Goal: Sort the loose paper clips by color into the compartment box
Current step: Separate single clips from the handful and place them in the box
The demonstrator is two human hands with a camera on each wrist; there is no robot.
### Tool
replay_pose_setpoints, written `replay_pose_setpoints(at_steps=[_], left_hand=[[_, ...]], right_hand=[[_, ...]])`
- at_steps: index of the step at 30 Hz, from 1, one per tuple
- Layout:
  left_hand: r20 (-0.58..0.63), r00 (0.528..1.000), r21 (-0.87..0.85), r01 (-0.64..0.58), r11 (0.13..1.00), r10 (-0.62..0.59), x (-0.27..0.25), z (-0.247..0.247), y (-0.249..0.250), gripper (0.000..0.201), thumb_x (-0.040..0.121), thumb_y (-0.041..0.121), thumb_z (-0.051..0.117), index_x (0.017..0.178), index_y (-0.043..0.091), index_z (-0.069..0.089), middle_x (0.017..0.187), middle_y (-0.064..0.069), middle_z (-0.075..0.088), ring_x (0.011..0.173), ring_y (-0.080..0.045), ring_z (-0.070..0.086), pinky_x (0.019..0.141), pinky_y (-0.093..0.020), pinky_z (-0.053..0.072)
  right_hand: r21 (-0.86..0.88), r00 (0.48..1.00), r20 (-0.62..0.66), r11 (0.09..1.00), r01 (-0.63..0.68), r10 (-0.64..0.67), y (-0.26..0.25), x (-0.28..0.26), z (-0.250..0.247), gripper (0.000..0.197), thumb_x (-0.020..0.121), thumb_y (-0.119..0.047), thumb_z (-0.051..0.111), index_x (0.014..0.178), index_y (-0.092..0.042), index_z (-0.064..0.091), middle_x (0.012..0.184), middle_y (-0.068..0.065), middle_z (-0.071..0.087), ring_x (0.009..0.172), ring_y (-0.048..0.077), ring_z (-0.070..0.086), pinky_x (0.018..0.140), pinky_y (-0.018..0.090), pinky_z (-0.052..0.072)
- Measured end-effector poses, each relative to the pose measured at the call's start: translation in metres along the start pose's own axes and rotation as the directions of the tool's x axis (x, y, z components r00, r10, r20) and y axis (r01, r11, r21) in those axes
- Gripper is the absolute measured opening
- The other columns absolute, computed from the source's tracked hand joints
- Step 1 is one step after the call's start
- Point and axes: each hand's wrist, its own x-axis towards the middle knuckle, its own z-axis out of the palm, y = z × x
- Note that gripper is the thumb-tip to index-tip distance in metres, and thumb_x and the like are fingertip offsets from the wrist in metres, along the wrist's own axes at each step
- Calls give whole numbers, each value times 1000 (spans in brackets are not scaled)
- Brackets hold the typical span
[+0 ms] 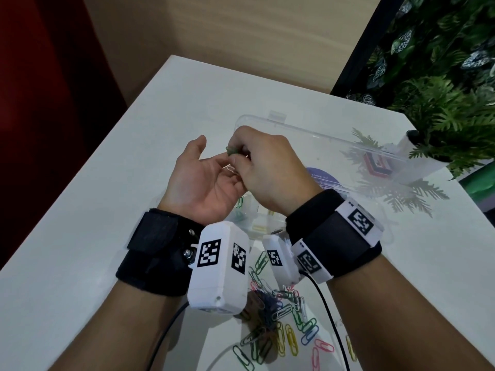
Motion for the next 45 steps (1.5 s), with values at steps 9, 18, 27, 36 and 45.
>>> replay_pose_setpoints(at_steps=[9, 18, 27, 36, 45], left_hand=[[21, 1000, 16, 11, 1000, -12, 5, -5, 3, 62, 97, 48, 28, 110, -6, 55, 86, -19, 61, 82, -26, 60, 82, -37, 57], [26, 1000, 54, 1, 999, -2, 6, -4, 3, 48, 97, 30, 30, 99, -8, 59, 90, -19, 58, 78, -26, 59, 92, -38, 51], [-87, 978, 54, -184, 981, 188, -4, -17, 38, 40, 96, 22, 34, 112, -6, 57, 114, -28, 65, 104, -40, 65, 90, -48, 51], [7, 993, 64, -117, 991, 117, -1, 2, 11, 35, 93, 3, 30, 118, -7, 52, 101, -26, 67, 89, -31, 69, 91, -40, 52], [88, 996, 77, -26, 997, 19, 2, 17, -23, 40, 94, -6, 22, 119, -10, 53, 69, -12, 67, 58, -16, 66, 63, -27, 58]], right_hand=[[322, 991, -31, 940, -111, 127, 10, 4, -4, 11, 80, -5, 66, 79, -16, 67, 60, -7, 62, 56, 15, 61, 64, 32, 56], [445, 982, -19, 881, -160, 188, 10, 5, -9, 12, 83, -7, 65, 76, -14, 71, 55, -2, 62, 50, 14, 59, 54, 26, 52], [322, 943, -45, 899, -298, 329, 26, 0, -7, 9, 85, -10, 64, 80, -14, 71, 64, -3, 64, 47, 7, 58, 48, 19, 43], [67, 985, -152, 995, -67, 77, 10, -5, -16, 12, 85, -19, 64, 91, -26, 71, 87, -6, 64, 74, 5, 55, 67, 10, 40], [-280, 997, -20, 957, -72, 69, 19, -14, -25, 7, 90, -13, 54, 88, -13, 60, 92, 2, 54, 87, 20, 53, 72, 33, 45]])
